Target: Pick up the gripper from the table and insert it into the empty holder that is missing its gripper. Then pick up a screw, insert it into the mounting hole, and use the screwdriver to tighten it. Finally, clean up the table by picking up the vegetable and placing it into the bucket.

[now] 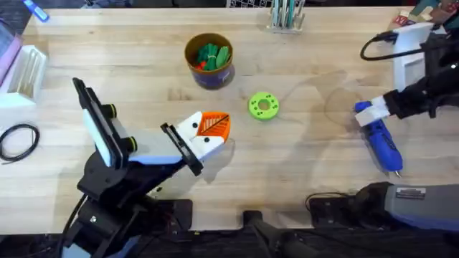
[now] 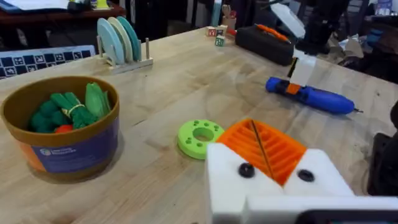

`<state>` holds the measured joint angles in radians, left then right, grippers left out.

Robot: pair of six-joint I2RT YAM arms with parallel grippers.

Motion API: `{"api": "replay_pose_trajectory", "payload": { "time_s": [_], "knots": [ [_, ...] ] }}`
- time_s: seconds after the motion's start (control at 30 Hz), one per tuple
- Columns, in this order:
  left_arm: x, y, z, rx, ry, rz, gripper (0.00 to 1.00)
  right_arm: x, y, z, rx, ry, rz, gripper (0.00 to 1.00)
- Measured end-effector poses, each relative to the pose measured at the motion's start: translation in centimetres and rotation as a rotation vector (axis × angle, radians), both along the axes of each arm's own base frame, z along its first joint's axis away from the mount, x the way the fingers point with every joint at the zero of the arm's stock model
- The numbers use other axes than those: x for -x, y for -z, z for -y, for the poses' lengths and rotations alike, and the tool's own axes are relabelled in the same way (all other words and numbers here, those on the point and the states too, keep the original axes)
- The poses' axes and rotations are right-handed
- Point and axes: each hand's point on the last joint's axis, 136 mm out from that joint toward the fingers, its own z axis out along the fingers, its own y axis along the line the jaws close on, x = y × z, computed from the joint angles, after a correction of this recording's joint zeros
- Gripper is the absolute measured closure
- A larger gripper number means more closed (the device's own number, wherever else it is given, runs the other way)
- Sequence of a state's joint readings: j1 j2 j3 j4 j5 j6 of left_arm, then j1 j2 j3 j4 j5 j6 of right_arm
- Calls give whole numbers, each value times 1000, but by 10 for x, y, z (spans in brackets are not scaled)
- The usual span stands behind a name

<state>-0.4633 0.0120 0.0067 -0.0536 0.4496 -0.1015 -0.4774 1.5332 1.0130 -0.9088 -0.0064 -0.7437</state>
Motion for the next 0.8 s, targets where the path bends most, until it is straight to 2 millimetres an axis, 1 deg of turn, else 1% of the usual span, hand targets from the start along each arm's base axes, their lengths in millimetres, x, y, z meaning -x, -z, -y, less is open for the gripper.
{"api": "replay_pose_trajectory", "payload": {
  "time_s": [0.1, 0.27, 0.37, 0.53, 0.6, 0.63, 0.7, 0.73, 0.8],
  "knots": [
    [0, 0, 0, 0, 0, 0, 996, 2, 9, 2, -2, -9, -35, 52],
    [0, 0, 0, 0, 0, 1, 996, 6, 19, 1, -7, -15, -61, 48],
    [0, 0, 0, 0, 0, 0, 996, 10, 28, 1, -4, -17, -73, 49],
    [0, 0, 0, 0, 0, 0, 996, 8, 29, 3, 10, -18, -60, 51],
    [0, 0, 0, 0, 0, 1, 996, 7, 29, 3, 12, -20, -59, 87],
    [0, 0, 0, 0, 0, 0, 996, 7, 29, 4, 15, -19, -58, 132],
    [0, 0, 0, 0, 0, 1, 996, 6, 29, 5, 22, -19, -55, 261],
    [0, 0, 0, 0, 0, 0, 996, 5, 29, 6, 23, -21, -51, 380],
    [0, 0, 0, 0, 0, 0, 996, 4, 29, 7, 31, -22, -45, 585]
  ]
}}
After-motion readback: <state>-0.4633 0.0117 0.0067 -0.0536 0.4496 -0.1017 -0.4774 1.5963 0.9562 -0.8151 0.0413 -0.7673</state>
